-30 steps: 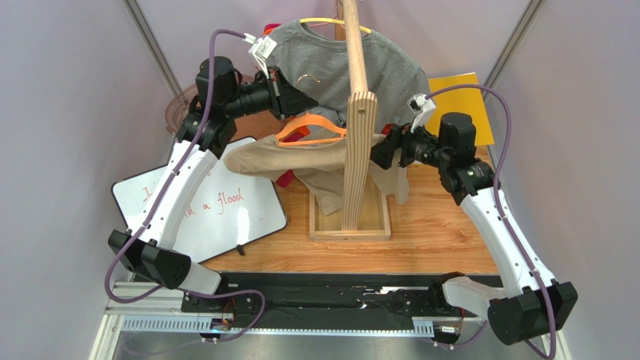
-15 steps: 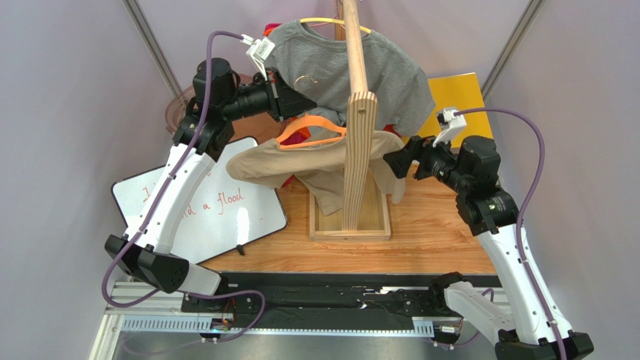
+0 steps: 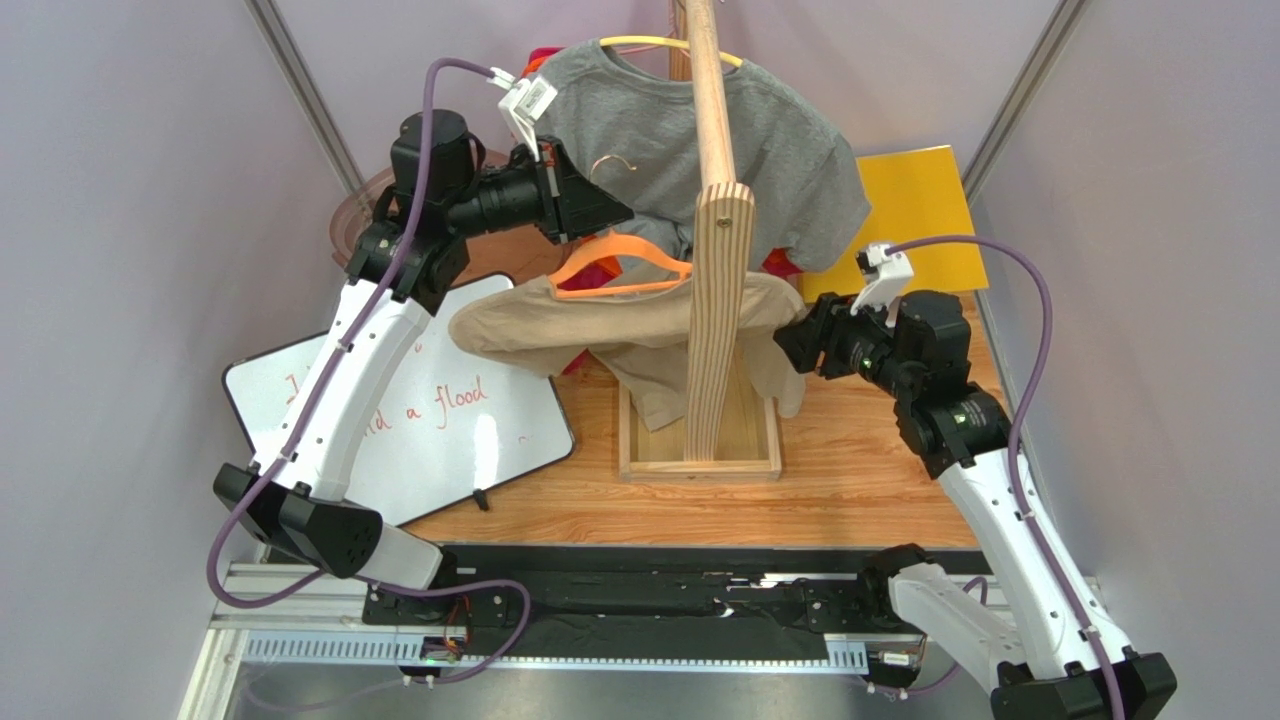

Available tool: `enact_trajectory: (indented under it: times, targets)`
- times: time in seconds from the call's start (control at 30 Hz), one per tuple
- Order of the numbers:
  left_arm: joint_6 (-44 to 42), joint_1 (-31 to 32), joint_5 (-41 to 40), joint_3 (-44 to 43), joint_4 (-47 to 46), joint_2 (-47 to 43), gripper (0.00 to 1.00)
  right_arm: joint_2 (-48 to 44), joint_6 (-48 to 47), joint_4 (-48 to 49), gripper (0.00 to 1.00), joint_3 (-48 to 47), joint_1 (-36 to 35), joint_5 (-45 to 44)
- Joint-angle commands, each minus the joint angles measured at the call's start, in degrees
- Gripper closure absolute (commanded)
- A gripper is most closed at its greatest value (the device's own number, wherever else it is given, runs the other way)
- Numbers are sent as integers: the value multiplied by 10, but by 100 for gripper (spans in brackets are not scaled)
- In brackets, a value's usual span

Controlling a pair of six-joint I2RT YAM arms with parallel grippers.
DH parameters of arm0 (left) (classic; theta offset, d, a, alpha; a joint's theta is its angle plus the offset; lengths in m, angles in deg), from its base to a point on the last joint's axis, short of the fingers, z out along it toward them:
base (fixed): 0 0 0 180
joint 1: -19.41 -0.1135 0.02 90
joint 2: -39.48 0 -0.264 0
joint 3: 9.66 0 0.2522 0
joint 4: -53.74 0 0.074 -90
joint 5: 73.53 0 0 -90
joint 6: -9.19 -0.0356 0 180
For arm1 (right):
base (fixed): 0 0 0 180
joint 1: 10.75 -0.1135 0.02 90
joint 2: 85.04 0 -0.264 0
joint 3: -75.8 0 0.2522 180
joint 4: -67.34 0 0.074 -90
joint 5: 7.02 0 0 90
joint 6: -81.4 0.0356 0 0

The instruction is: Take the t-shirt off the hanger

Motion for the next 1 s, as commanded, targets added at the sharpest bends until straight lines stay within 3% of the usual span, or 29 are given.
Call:
enact_trajectory:
  times: [0.0, 0.07, 0.13, 0.17, 0.43, 0.67, 0.97]
  targets:
    - [-6, 0, 13, -26, -6, -8, 100, -22, 13, 53, 64, 8, 2, -20]
    - [-4, 0, 14, -22, -8, -7, 100, -28, 21, 62, 75, 13, 2, -40]
    - [0, 0, 16, -17, -13, -8, 100, -30, 39, 61, 96, 14, 2, -65]
    - [0, 0, 15, -11, -17, -9, 100, -35, 45, 58, 100, 16, 2, -93]
    - [6, 0, -10, 27, -45, -26, 100, -74, 209, -1, 100, 35, 2, -309]
    - [7, 0, -23, 53, -57, -38, 100, -167, 330, -87, 100, 68, 2, -477]
    - [7, -7, -36, 72, -58, -57, 100, -234, 337, -153, 100, 76, 3, -603]
